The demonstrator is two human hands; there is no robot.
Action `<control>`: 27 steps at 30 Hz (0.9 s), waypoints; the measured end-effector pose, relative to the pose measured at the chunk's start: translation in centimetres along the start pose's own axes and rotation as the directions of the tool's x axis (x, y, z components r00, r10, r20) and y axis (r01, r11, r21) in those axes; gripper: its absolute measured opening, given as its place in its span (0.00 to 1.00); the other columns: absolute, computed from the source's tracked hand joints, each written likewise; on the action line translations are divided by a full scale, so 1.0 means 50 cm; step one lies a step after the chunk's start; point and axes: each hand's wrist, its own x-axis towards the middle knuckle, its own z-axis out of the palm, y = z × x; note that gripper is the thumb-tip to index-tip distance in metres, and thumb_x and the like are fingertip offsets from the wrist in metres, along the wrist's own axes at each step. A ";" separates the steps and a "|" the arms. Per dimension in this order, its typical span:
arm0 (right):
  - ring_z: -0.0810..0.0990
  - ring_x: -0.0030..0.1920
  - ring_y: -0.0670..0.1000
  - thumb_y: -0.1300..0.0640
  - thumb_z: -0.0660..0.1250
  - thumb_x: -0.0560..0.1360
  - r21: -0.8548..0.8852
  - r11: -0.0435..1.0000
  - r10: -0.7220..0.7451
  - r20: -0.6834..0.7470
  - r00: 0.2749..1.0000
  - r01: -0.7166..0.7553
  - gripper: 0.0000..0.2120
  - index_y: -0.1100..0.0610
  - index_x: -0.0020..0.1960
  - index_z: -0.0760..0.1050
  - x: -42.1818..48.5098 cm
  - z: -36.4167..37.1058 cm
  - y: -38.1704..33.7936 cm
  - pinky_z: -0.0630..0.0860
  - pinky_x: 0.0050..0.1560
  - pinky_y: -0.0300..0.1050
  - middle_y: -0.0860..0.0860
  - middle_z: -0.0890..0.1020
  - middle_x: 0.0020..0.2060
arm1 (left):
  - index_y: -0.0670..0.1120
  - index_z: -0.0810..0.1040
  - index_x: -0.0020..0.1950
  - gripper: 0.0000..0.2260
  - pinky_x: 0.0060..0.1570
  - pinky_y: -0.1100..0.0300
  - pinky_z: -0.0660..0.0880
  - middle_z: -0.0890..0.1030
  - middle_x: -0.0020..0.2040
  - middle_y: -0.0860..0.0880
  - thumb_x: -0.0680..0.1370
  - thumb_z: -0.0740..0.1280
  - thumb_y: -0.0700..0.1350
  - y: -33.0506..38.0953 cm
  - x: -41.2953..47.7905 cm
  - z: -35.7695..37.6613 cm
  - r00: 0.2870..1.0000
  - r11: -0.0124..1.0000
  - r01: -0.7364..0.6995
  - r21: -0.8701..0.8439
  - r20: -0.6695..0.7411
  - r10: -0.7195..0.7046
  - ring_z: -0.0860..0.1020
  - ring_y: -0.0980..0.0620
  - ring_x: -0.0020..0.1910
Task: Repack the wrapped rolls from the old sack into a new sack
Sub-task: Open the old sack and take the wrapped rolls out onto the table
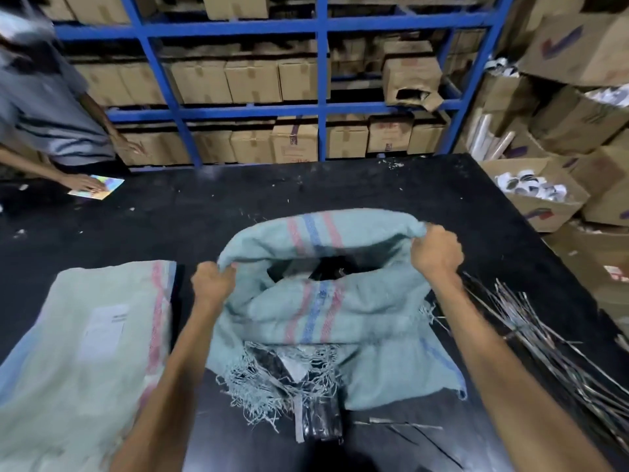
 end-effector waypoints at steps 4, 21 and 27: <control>0.78 0.50 0.60 0.66 0.58 0.81 0.635 0.663 0.227 0.335 0.915 -0.397 0.06 0.64 0.55 0.73 -0.023 0.038 -0.055 0.75 0.46 0.43 0.59 0.76 0.52 | 0.47 0.76 0.44 0.09 0.61 0.51 0.76 0.81 0.49 0.47 0.79 0.66 0.34 0.061 -0.068 0.045 0.911 0.872 0.239 -0.426 0.410 -0.050 0.80 0.46 0.48; 0.84 0.55 0.58 0.40 0.84 0.52 0.202 0.978 -0.140 0.494 0.858 0.043 0.35 0.57 0.54 0.81 0.132 -0.016 0.070 0.80 0.57 0.54 0.57 0.86 0.50 | 0.45 0.78 0.41 0.19 0.44 0.55 0.74 0.81 0.38 0.46 0.63 0.84 0.51 -0.071 0.094 -0.118 0.998 0.991 -0.064 0.115 0.018 0.062 0.80 0.46 0.40; 0.80 0.57 0.65 0.49 0.70 0.76 0.146 0.988 0.033 0.048 0.998 -0.040 0.19 0.60 0.61 0.79 0.014 0.040 -0.034 0.77 0.54 0.54 0.62 0.82 0.56 | 0.29 0.77 0.55 0.24 0.42 0.48 0.81 0.81 0.48 0.32 0.80 0.65 0.53 -0.030 0.032 0.030 0.989 0.976 0.119 -0.182 -0.060 -0.132 0.81 0.33 0.47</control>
